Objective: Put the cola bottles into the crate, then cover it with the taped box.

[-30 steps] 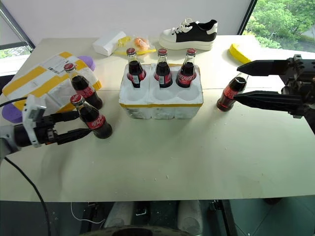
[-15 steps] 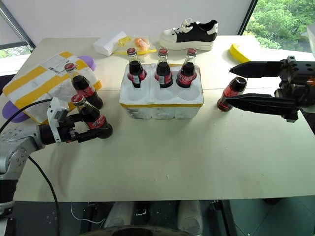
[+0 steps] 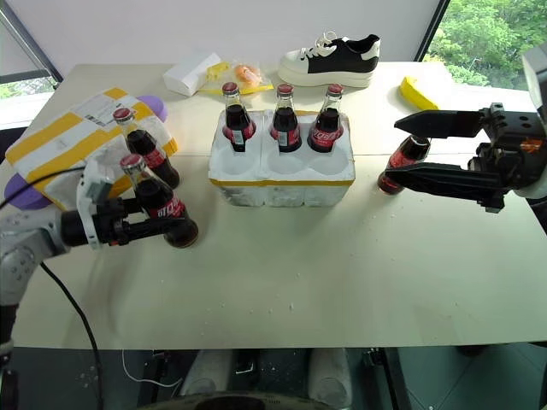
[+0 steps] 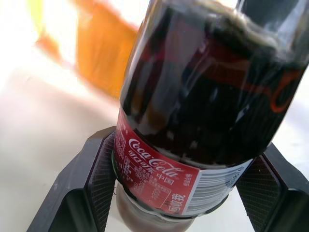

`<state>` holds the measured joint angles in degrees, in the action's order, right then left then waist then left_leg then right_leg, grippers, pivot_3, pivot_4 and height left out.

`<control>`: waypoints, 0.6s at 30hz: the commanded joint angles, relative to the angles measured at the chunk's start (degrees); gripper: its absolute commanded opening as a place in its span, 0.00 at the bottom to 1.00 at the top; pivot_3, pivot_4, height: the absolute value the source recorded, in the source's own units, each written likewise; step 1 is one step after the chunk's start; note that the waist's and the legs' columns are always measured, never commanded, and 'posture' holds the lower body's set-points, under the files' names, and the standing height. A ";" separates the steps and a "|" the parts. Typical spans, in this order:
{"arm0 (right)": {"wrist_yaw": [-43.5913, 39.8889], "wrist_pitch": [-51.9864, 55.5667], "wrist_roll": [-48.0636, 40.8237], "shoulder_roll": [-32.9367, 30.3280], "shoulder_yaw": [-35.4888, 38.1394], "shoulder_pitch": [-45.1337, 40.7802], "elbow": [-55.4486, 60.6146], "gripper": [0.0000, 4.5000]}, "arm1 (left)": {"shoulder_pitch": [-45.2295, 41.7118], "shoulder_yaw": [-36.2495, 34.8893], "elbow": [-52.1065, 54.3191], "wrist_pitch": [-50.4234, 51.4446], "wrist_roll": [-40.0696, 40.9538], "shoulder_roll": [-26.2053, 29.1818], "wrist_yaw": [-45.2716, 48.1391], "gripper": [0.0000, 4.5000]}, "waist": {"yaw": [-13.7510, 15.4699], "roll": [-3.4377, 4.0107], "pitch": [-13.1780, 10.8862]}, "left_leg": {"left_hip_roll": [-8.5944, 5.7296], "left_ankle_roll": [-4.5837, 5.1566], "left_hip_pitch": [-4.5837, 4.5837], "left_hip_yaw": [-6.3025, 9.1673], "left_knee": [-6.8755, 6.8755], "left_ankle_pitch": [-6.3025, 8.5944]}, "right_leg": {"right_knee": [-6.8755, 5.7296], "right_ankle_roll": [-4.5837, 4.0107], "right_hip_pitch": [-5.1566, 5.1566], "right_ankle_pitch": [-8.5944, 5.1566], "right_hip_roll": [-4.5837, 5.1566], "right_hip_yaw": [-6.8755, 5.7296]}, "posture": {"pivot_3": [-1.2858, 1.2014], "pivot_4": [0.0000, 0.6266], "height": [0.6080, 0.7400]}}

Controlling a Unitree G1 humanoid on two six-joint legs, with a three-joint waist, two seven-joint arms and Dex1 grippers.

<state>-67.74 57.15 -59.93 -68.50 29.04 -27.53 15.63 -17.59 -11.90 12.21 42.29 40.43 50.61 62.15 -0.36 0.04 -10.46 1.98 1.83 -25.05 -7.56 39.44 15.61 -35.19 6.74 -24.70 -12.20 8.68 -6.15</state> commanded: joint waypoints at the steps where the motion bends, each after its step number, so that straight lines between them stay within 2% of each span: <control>1: 0.44 -0.54 -1.77 0.19 1.08 0.03 1.89 1.00 | -6.99 1.37 5.11 -1.29 1.43 2.90 3.79 0.63 | 0.10 0.00 0.01 | -0.04 0.01 -0.02 0.00 0.02 0.00 | 0.00 0.00 0.01 0.00 0.00 0.00 | 0.52 0.24 1.00; 4: 0.64 -0.87 -1.85 0.70 1.33 1.50 3.49 1.00 | -15.35 6.18 3.56 -1.68 -0.18 0.78 4.23 0.63 | 0.05 0.03 0.03 | -0.14 0.04 0.00 -0.03 0.05 0.02 | 0.00 0.01 0.03 0.00 0.00 0.01 | 0.52 0.24 1.00; 8: 1.90 -0.94 -2.63 1.36 1.40 2.34 4.73 1.00 | -27.73 13.35 -2.28 -2.06 -3.67 -6.48 2.63 0.63 | 1.04 0.00 0.01 | -0.15 0.03 -0.06 -0.08 0.26 0.00 | -0.11 0.02 0.07 0.00 -0.10 -0.03 | 0.52 0.24 1.00; 12: 3.76 -0.74 -3.21 2.43 1.97 3.60 6.15 1.00 | -38.36 19.32 -15.41 -5.94 -12.13 -16.25 -3.01 0.63 | 1.41 -0.03 0.01 | -0.15 0.12 -0.24 -0.03 0.60 0.04 | -0.11 0.10 0.11 0.03 -0.11 -0.06 | 0.52 0.24 1.00; 18: 7.75 -0.24 -5.36 4.48 4.18 7.47 9.67 1.00 | -48.27 21.25 -32.01 -10.52 -17.45 -27.73 -4.95 0.63 | 1.21 -0.10 -0.02 | -0.17 0.23 -0.30 0.03 0.65 0.09 | -0.04 0.17 0.11 0.07 -0.08 -0.09 | 0.52 0.24 1.00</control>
<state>-61.14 57.08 -63.54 -64.11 30.32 -20.36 23.58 -62.83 10.34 -18.42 34.45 23.67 23.91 57.17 0.85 -0.05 -10.47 1.81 2.06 -25.35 -7.53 40.08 15.70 -35.23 6.91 -24.60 -12.13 8.60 -6.24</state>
